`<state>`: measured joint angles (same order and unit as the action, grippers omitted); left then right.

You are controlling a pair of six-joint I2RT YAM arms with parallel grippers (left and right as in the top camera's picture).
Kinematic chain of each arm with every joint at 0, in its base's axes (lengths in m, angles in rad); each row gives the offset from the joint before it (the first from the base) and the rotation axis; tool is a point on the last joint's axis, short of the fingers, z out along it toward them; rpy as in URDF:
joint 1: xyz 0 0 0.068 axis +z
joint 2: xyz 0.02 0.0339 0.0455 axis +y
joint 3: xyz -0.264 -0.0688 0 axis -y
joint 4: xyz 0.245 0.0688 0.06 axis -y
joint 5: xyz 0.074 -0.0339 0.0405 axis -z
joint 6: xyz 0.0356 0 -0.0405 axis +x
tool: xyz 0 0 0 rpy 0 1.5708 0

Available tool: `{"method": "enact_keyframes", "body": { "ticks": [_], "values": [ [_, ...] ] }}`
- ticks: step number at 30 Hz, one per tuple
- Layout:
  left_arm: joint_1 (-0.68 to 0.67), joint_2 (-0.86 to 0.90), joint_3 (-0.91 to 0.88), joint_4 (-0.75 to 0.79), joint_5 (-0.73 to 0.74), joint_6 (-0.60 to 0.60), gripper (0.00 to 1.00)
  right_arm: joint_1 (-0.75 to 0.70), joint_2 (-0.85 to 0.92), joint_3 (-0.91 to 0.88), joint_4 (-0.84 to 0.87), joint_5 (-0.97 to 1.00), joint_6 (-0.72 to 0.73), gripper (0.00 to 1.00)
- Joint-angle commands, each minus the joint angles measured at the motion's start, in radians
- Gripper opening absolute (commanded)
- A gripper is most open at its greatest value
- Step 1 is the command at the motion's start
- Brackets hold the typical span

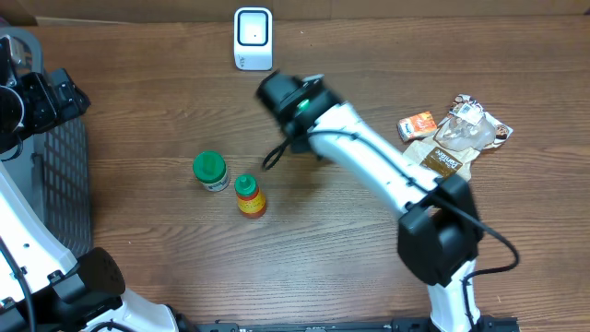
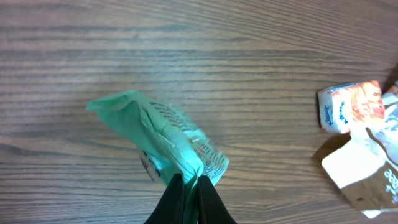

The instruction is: Scan the item barcode

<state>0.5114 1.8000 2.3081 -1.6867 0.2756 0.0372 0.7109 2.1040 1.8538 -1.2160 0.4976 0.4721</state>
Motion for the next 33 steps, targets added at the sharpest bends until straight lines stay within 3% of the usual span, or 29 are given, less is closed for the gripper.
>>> {"method": "enact_keyframes", "body": {
  "ticks": [1, 3, 5, 13, 17, 20, 23, 26, 33],
  "values": [
    [-0.001, 0.006, -0.005, 0.0, 0.002, 0.019, 1.0, 0.052, 0.036, -0.03, 0.009, 0.145, 0.127, 0.04],
    [-0.001, 0.006, -0.005, 0.0, 0.002, 0.019, 1.0, 0.064, 0.05, -0.042, 0.019, 0.082, 0.131, 0.04],
    [-0.001, 0.006, -0.005, 0.0, 0.002, 0.019, 1.0, 0.064, 0.053, -0.058, 0.042, -0.02, 0.13, 0.14],
    [-0.001, 0.006, -0.005, 0.0, 0.002, 0.019, 1.0, 0.003, 0.033, 0.009, 0.039, -0.195, 0.093, 0.33],
    [-0.001, 0.006, -0.005, 0.0, 0.002, 0.019, 0.99, -0.076, 0.005, 0.079, 0.026, -0.303, 0.013, 0.59],
    [-0.001, 0.006, -0.005, 0.0, 0.002, 0.019, 1.0, -0.163, 0.005, 0.116, 0.028, -0.421, -0.06, 0.66],
    [-0.001, 0.006, -0.005, 0.0, 0.002, 0.019, 1.0, -0.27, 0.008, 0.114, 0.037, -0.594, -0.146, 0.66],
    [-0.001, 0.006, -0.005, 0.0, 0.002, 0.019, 1.0, -0.361, 0.018, 0.101, 0.028, -0.809, -0.251, 0.56],
    [-0.001, 0.006, -0.005, 0.0, 0.002, 0.019, 1.0, -0.325, 0.019, -0.009, 0.09, -0.85, -0.232, 0.55]
  ]
}}
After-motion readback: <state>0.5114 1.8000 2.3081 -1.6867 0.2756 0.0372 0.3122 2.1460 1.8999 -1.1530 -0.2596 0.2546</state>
